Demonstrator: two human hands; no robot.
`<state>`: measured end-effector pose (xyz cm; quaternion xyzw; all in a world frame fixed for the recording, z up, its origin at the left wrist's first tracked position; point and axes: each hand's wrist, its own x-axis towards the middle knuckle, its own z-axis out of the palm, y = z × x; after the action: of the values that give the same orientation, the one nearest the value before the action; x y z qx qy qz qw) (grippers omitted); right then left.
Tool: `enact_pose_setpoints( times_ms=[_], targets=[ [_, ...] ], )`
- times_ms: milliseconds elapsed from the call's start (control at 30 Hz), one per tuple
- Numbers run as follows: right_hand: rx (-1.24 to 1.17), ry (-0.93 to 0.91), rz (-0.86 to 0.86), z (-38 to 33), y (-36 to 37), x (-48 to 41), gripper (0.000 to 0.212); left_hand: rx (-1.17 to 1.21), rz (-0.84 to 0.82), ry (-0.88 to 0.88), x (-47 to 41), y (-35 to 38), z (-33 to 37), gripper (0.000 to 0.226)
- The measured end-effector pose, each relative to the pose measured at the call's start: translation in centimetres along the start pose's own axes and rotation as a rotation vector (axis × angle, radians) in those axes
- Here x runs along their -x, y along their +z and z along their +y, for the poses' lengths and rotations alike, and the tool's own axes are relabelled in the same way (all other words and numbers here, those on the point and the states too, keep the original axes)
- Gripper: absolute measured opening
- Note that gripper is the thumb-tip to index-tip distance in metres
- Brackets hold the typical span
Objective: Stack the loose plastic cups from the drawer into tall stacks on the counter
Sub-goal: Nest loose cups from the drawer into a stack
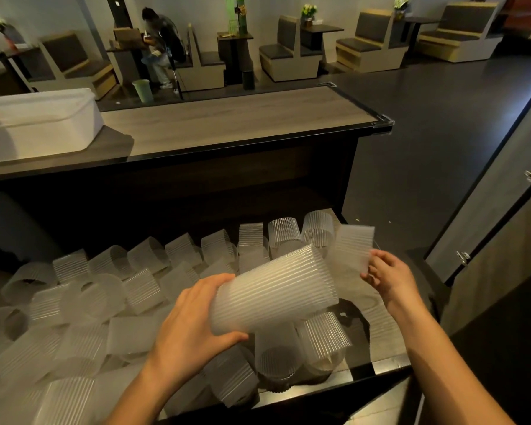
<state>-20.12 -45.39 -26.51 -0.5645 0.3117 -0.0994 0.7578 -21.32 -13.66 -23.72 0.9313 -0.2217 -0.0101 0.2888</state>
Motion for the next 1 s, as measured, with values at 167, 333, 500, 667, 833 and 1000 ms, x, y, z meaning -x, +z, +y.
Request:
enact_pose_setpoints(
  times_ms=[167,333,500,667,833,1000],
  targets=[
    [-0.030,-0.180,-0.220,-2.8,0.6,3.9,0.012,0.018,0.029,-0.008,0.1,0.1,0.0,0.072],
    [0.262,-0.290,-0.265,-2.8,1.3,4.9,0.014,0.026,0.020,-0.008,0.3,0.1,0.1,0.074],
    [0.415,-0.398,-0.222,-2.5,1.3,5.1,0.014,0.025,0.011,0.010,0.4,0.1,-0.2,0.072],
    [0.557,-0.562,-0.196,-2.8,1.6,5.8,0.015,0.040,0.037,-0.010,0.5,0.0,-0.3,0.071],
    [0.629,-0.621,-0.206,-2.8,1.7,6.6,0.017,0.032,0.050,-0.013,0.5,-0.2,-0.6,0.074],
    [0.731,-0.649,-0.287,-2.5,2.4,7.6,0.020,0.062,0.014,0.009,0.6,-0.2,-0.3,0.073]
  ],
)
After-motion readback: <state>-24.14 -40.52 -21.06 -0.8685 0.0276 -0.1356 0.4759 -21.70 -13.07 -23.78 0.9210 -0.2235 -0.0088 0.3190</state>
